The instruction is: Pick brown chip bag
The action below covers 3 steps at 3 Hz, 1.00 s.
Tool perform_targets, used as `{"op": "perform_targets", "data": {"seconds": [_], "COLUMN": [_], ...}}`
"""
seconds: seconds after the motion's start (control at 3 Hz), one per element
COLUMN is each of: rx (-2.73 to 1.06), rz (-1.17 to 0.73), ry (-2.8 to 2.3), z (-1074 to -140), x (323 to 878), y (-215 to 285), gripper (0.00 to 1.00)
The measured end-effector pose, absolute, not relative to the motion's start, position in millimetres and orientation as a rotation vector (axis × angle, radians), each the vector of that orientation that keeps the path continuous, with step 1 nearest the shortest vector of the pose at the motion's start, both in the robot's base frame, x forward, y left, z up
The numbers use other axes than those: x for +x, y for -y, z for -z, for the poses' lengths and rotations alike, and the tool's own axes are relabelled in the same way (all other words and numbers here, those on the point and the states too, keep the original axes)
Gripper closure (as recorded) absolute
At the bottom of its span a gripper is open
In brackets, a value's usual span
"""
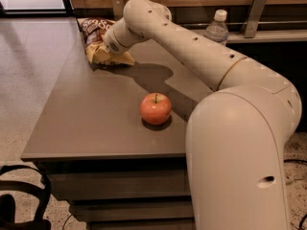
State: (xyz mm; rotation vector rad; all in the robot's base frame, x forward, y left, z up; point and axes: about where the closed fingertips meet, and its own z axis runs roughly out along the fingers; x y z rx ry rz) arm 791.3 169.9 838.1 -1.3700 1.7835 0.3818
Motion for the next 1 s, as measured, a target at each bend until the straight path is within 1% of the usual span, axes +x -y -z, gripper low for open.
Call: {"op": "perform_targets", "data": {"seconds": [0.33,0.67,1.0], "rx": [-1.370,-1.427,-1.431], "rz": [-0.382,-0.308,-0.307], "ry": [-1.783,-1.711,-1.706], "z": [-838,-887,-888], "x": [791,788,787], "y": [-170,-176,-177], "gripper": [1.00,1.00,1.00]}}
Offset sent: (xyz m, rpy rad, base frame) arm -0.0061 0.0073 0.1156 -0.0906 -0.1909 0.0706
